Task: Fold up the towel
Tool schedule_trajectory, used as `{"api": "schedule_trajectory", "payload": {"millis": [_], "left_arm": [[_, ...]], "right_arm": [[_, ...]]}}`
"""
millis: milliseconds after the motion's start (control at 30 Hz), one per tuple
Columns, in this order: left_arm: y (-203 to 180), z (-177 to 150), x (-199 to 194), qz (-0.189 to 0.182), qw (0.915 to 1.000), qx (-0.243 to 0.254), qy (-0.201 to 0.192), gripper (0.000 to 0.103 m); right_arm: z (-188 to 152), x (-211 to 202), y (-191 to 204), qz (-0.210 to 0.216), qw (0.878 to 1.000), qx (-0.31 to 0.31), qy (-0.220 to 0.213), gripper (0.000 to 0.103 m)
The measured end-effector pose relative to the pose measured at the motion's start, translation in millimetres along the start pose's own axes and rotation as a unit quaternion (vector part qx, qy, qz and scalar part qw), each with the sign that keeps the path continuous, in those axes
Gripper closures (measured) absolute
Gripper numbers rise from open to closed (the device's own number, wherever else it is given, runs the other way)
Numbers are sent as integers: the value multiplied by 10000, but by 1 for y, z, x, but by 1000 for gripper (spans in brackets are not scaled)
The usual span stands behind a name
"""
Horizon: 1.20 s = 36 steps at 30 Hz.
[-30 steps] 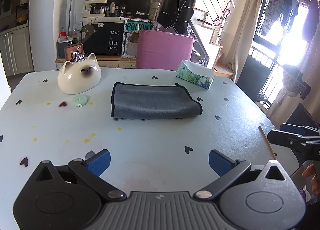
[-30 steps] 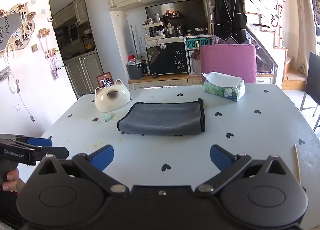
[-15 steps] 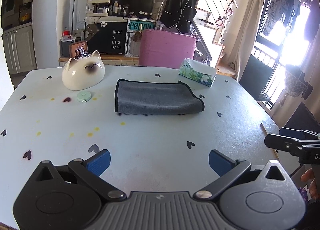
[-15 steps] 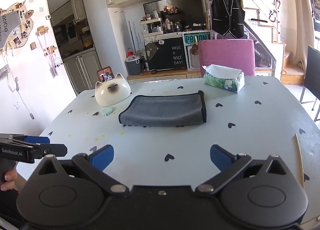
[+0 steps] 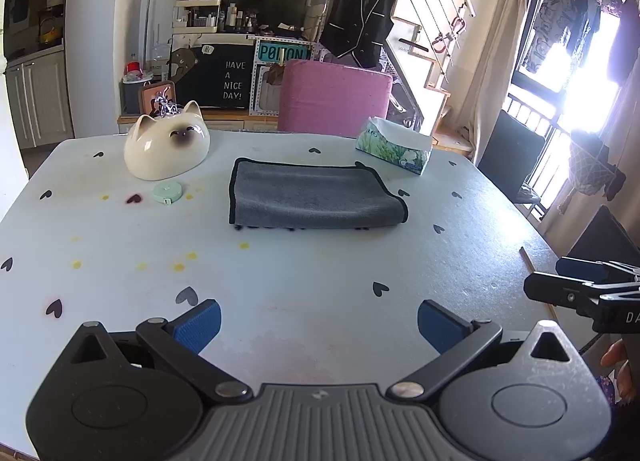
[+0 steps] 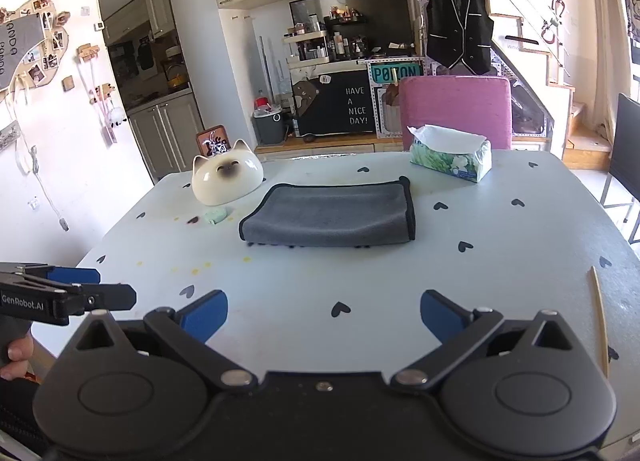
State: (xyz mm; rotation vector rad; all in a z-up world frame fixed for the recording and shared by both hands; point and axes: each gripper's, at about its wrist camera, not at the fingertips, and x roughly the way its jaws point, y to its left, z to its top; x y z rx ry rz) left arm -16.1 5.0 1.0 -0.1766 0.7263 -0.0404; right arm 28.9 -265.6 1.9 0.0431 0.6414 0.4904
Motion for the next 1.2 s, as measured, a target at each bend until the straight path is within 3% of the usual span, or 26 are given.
{"api": "schedule_trajectory", "payload": {"millis": [1200], "left_arm": [[0, -2, -2, 9, 10000, -30, -14, 0]], "right_arm": [[2, -1, 3, -29, 10000, -58, 33, 0]]}}
